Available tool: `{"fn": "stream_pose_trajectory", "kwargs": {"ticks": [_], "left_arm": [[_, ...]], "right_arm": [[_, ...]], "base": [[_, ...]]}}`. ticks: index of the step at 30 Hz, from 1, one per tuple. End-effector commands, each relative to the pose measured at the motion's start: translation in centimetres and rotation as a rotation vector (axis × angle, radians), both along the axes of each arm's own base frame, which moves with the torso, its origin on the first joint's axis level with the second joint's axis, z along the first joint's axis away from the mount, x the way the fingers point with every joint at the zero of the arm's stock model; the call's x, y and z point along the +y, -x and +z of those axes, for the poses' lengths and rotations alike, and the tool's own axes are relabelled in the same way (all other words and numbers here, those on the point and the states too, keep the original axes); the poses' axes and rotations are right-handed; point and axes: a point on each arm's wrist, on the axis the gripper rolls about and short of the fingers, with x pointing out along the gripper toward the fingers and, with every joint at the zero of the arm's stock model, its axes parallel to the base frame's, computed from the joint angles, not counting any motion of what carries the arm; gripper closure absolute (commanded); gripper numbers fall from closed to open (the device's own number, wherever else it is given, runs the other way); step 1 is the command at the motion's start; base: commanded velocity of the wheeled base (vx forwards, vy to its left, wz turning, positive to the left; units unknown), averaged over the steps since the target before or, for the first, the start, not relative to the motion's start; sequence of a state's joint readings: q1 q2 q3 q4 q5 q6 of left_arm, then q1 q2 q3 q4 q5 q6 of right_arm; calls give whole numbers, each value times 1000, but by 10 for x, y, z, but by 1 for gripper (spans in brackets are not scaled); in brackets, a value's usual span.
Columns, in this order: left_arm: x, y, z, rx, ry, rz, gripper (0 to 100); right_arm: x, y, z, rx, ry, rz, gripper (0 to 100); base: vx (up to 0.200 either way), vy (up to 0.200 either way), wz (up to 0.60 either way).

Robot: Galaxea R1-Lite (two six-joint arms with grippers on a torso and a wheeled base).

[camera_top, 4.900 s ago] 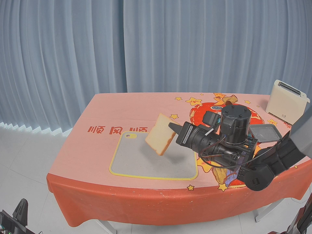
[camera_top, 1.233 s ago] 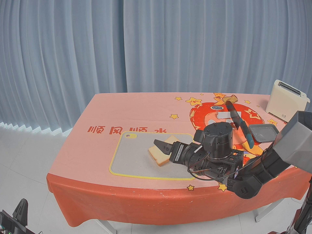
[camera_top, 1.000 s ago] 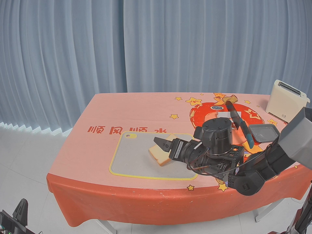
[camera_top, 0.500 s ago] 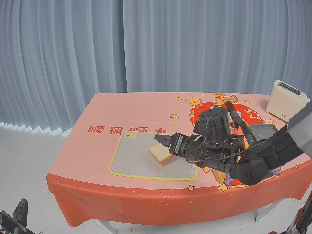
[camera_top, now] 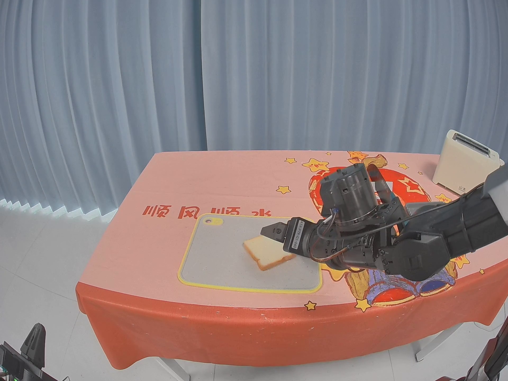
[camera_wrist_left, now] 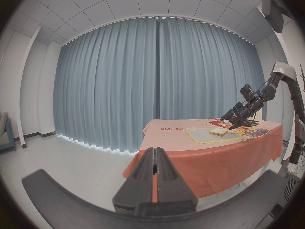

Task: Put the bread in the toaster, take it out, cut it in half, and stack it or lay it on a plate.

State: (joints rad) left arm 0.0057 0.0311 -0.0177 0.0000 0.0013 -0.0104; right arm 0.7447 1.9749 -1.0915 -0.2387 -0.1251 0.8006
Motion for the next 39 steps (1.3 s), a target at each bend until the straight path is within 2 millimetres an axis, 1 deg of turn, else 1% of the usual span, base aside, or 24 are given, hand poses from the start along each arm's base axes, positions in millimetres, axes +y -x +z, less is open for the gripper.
{"fn": "stream_pose_trajectory", "kwargs": {"ticks": [1, 2, 9, 11, 16, 17, 23, 29, 36, 39], "left_arm": [[0, -1, -5, 19, 0, 1, 100], [0, -1, -5, 19, 0, 1, 100], [0, -1, -5, 19, 0, 1, 100], [0, -1, -5, 19, 0, 1, 100], [0, -1, -5, 19, 0, 1, 100], [0, -1, -5, 19, 0, 1, 100], [0, -1, -5, 19, 0, 1, 100], [0, -1, -5, 19, 0, 1, 100], [0, -1, -5, 19, 0, 1, 100], [0, -1, -5, 19, 0, 1, 100]], "right_arm": [[0, 1, 11, -20, -20, 2, 0], [-1, 3, 14, -19, -24, 2, 0], [-2, 5, 13, -9, -17, 4, 0], [-2, 8, 8, 36, 14, 6, 0], [2, 13, -4, 80, 20, 3, 0], [3, 13, -4, 79, 18, 3, 0], [6, 10, 0, 66, 9, 6, 0], [6, 2, -8, 76, 20, -9, 0], [16, -9, -13, 76, 9, -3, 0], [17, -11, -13, 72, 6, -2, 0]], "base": [[0, 0, 0], [0, 0, 0], [0, 0, 0], [0, 0, 0], [0, 0, 0], [0, 0, 0], [0, 0, 0], [0, 0, 0], [0, 0, 0], [0, 0, 0]]}}
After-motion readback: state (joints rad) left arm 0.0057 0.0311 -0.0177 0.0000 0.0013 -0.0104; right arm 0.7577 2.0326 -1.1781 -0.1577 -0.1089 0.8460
